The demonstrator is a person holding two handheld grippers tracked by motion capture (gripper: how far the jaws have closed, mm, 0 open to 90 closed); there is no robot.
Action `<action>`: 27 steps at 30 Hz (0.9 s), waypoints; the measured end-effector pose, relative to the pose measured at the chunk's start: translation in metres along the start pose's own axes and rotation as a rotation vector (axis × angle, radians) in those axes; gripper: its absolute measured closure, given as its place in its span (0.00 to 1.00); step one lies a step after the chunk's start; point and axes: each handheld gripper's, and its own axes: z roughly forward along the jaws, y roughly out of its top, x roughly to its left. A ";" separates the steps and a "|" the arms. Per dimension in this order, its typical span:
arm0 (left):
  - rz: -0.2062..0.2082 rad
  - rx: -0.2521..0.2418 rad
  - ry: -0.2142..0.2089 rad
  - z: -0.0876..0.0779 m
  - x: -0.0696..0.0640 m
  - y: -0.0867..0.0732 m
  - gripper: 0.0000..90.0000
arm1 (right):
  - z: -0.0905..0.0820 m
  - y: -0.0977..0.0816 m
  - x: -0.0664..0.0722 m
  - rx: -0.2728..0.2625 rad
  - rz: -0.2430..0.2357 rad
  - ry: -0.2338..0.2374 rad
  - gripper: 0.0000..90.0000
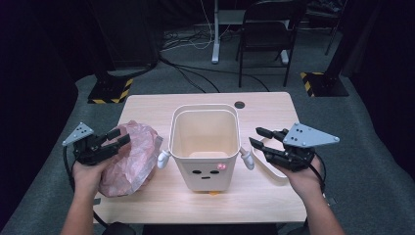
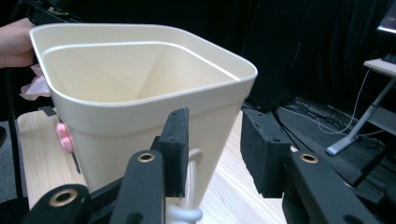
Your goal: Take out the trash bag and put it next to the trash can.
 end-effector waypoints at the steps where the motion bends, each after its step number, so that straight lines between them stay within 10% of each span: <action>1: -0.001 -0.001 -0.002 0.000 0.000 -0.001 0.53 | 0.000 -0.002 -0.001 0.002 0.003 -0.004 0.68; 27: 0.020 -0.010 0.013 -0.002 -0.007 -0.010 0.53 | 0.008 -0.074 -0.028 0.102 0.083 -0.091 0.66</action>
